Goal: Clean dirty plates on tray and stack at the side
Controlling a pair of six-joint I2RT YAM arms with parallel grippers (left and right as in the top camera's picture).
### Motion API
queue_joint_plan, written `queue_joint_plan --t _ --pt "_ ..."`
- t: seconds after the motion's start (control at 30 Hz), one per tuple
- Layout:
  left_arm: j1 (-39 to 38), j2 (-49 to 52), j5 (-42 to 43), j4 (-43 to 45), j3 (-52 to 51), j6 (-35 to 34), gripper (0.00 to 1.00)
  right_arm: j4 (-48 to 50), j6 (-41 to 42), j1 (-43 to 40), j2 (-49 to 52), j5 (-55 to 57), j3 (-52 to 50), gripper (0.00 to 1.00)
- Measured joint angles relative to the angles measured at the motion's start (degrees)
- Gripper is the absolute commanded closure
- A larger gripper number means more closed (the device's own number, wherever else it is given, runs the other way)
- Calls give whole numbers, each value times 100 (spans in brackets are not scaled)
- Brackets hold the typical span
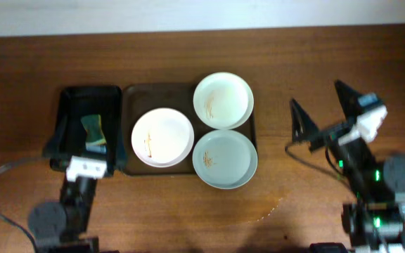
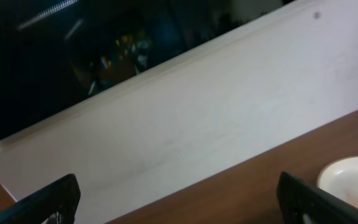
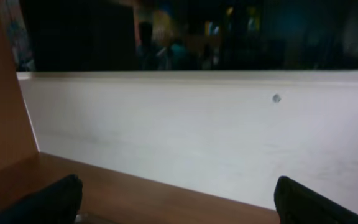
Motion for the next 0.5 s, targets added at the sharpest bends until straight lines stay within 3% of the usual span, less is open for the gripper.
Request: queue_joint_plan --t 0.1,0.23,0.27,0.4,0.5 --pt "240 2435 522 -1493 2159 7 1 -809 -20 0 1869 -479 1554 2" --pt "328 5080 1475 -4054 4979 4 1 -2861 -33 94 3528 -855 3442 2" --pt "328 5480 1598 -4430 5366 7 1 -3200 -44 160 3805 -868 3718 2" --pt "328 7265 2081 -7453 7899 7 1 -5635 -546 590 4992 -634 5484 2" --pt "328 7779 2028 -8078 8533 4 1 -6229 -837 938 5637 -481 6367 2"
